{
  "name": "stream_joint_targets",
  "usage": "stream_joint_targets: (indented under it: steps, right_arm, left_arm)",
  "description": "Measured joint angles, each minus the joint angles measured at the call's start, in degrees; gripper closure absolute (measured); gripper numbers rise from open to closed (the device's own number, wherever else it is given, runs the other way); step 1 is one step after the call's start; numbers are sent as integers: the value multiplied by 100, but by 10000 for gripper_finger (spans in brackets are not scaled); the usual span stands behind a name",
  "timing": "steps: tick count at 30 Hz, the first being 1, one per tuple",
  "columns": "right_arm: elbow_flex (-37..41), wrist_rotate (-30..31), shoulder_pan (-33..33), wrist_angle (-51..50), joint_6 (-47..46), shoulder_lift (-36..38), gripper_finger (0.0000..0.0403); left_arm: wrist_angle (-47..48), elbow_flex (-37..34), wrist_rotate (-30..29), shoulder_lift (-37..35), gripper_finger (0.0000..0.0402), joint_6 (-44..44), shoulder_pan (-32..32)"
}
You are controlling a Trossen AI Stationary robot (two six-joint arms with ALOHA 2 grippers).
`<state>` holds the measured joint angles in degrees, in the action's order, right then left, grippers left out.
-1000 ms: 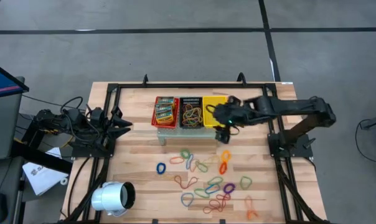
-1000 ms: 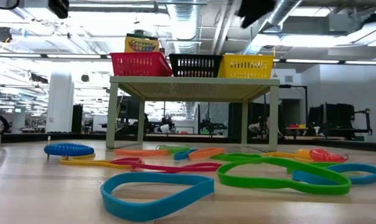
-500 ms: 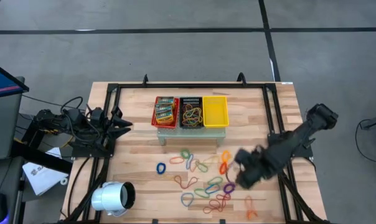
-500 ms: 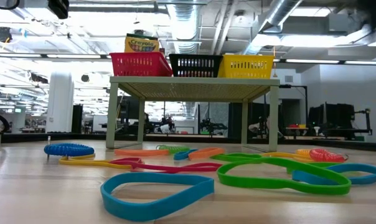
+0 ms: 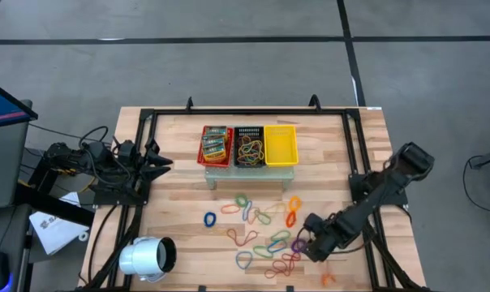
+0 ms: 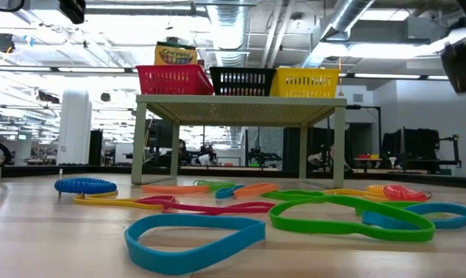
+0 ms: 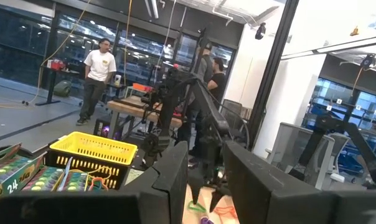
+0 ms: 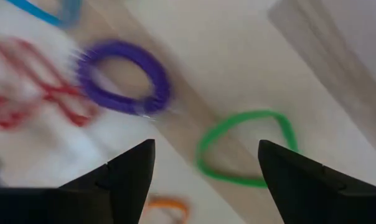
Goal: Pick & Place Office Desk Supplies
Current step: Put the green rubber band into the black bin on the shelf
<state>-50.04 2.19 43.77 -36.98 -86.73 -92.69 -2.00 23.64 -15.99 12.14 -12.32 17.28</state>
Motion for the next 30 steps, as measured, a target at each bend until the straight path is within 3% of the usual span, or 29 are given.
stream_joint_targets:
  steps: [4,7,10,14,16,23,27,30]
  right_arm:
    - [-64,-271,4,-47,12,-534,124]
    - [-190,-369,3,-253,6,-772,152]
    - [-317,-435,-3,-505,-14,-837,219]
    - [-352,-382,10,-566,30,-720,349]
    - [-352,-372,3,-558,117,-695,388]
    - [-541,-389,-51,-794,416,-612,398]
    - [-1002,-303,-148,-1517,604,-210,400]
    - [-1504,107,-336,-2254,897,114,401]
  left_arm:
    - [-2,0,0,0,302,-1,0]
    - [6,0,0,0,302,0,0]
    - [3,0,0,-2,302,0,2]
    - [7,0,0,-2,302,0,0]
    - [7,0,0,-4,302,0,0]
    - [8,0,0,-2,302,0,0]
    - [9,0,0,-2,302,0,0]
    - [7,0,0,-3,302,-1,2]
